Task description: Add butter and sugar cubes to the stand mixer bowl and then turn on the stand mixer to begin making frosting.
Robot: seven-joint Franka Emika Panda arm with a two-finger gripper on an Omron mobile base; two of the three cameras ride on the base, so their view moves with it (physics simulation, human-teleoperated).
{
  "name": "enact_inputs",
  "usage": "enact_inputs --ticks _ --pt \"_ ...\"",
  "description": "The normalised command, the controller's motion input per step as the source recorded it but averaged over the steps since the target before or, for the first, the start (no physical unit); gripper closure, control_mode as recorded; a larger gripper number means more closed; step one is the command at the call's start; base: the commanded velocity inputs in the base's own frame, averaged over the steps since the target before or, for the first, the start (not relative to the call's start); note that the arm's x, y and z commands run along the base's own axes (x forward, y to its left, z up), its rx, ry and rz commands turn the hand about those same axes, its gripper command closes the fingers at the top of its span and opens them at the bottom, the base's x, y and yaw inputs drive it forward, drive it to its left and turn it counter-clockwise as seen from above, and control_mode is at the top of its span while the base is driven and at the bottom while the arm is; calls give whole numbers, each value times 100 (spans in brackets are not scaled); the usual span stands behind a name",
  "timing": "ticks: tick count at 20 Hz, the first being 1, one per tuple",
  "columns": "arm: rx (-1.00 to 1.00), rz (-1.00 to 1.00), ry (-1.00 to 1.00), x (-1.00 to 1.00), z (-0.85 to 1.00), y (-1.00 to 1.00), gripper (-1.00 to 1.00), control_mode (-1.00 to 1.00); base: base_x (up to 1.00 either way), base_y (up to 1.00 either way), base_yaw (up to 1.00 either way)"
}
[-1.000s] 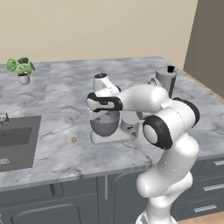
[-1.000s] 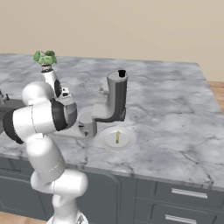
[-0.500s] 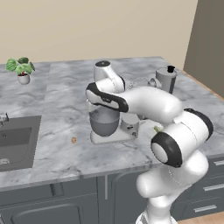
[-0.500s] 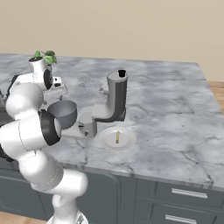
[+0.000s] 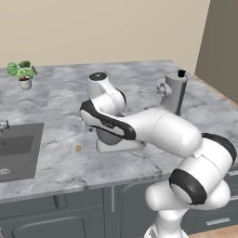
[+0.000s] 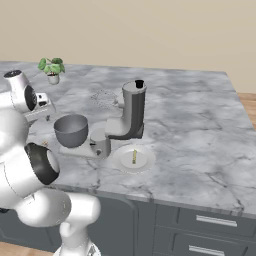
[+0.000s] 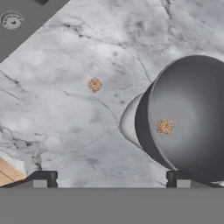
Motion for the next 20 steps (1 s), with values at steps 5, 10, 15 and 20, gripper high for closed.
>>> enact_inputs --ticks 5,10,15,20 --pt "-1 16 0 -55 -8 53 -100 -100 0 0 0" --pt "-2 10 1 -6 -11 48 -100 -100 0 0 0" --pt "-4 3 5 22 -22 35 -100 -100 0 0 0" --pt "-5 0 9 42 -30 25 -100 -100 0 0 0"
